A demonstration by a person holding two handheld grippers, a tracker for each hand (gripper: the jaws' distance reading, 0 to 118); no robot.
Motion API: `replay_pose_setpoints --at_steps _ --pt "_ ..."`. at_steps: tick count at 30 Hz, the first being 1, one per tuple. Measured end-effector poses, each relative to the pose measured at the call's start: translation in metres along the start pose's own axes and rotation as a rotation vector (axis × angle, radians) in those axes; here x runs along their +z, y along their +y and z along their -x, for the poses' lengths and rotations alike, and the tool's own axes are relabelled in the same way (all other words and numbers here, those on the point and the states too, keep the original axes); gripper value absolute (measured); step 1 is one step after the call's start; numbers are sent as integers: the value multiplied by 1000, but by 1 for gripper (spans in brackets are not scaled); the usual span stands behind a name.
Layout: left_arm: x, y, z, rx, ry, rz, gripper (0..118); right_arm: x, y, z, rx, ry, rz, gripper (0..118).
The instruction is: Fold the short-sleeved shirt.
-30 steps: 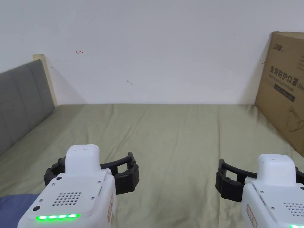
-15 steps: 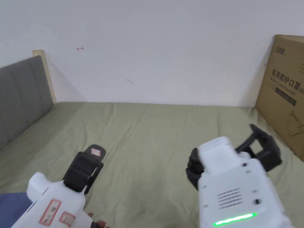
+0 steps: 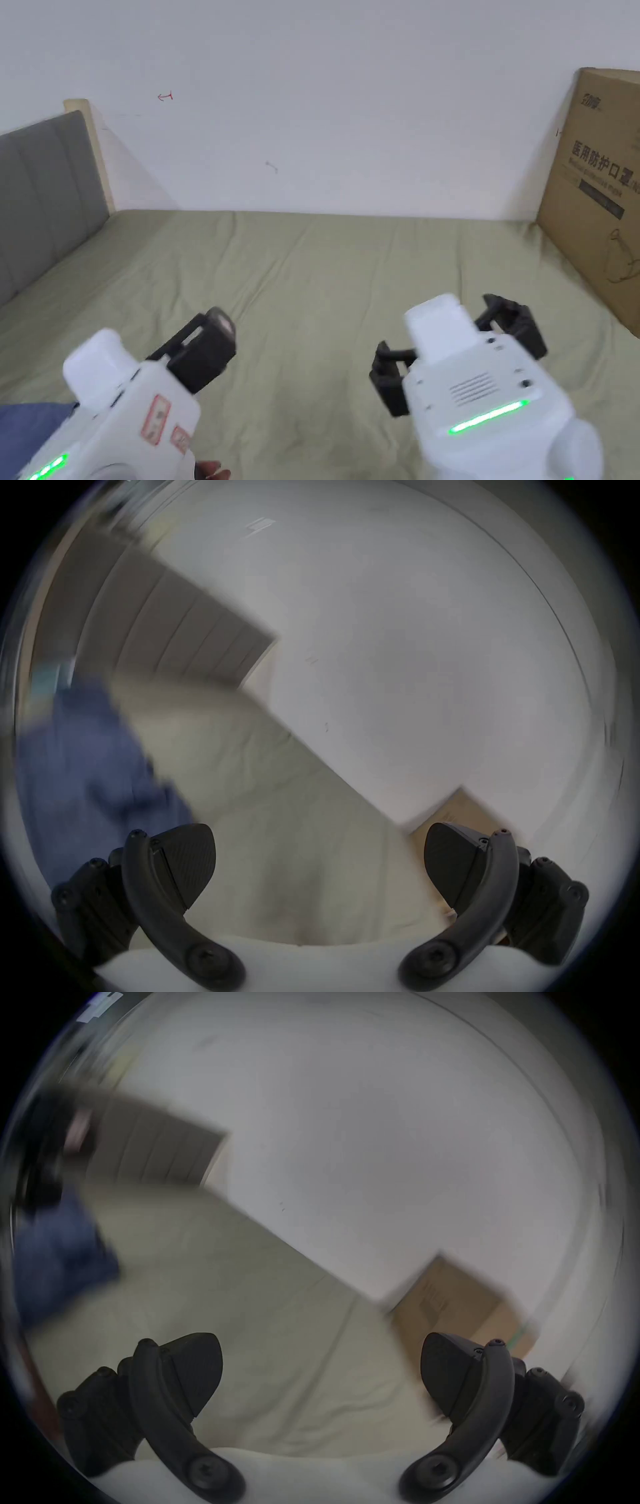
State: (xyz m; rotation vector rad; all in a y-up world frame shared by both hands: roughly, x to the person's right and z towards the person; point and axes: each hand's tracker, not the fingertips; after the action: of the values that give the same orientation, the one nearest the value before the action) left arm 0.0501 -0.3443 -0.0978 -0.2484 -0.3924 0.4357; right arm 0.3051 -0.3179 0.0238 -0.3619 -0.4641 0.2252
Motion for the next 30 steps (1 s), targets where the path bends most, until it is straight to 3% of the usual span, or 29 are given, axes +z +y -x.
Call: replay_pose_setpoints --at_steps 2,3,5,7,11,14,18,19,20,21,22,23,25,27,28,30 --pt "10 7 -26 -292 -23 -42 118 1 -14 -30 -295 83 35 115" --pt "14 4 -35 -404 -41 -82 118 2 -24 -39 -392 103 33 115" --pt "21 -9 -54 -621 26 -124 118 9 -50 -48 -498 62 24 114" --pt "32 -22 -64 -698 37 -128 118 18 -59 -50 -503 2 13 114" --pt "29 -12 -61 -537 -56 -22 118 30 -47 -47 -394 -18 -68 114" --pt "32 0 -65 -528 -40 -64 118 38 -32 -45 -369 -20 -131 114" --pt "33 8 -66 -533 -29 -69 117 44 -22 -40 -285 -117 -174 114" --pt "34 9 -65 -516 -32 -45 110 46 -23 -39 -275 -130 -179 110" --pt "35 8 -63 -496 -40 -20 95 46 -23 -37 -279 -124 -176 101" --pt "36 8 -61 -484 -69 -9 68 47 -25 -37 -281 -121 -179 81" --pt "36 7 -58 -471 -92 -5 26 47 -27 -37 -289 -115 -181 38" --pt "34 6 -57 -473 -79 -1 5 45 -28 -36 -309 -113 -171 15" --pt "35 3 -57 -470 -45 0 0 42 -32 -37 -339 -149 -156 15" --pt "39 3 -55 -445 -83 -13 0 43 -34 -36 -324 -146 -161 11" --pt "38 4 -55 -434 -79 -8 0 43 -35 -35 -302 -171 -169 3" --pt "37 2 -58 -447 -67 -17 0 44 -34 -35 -298 -156 -183 3"
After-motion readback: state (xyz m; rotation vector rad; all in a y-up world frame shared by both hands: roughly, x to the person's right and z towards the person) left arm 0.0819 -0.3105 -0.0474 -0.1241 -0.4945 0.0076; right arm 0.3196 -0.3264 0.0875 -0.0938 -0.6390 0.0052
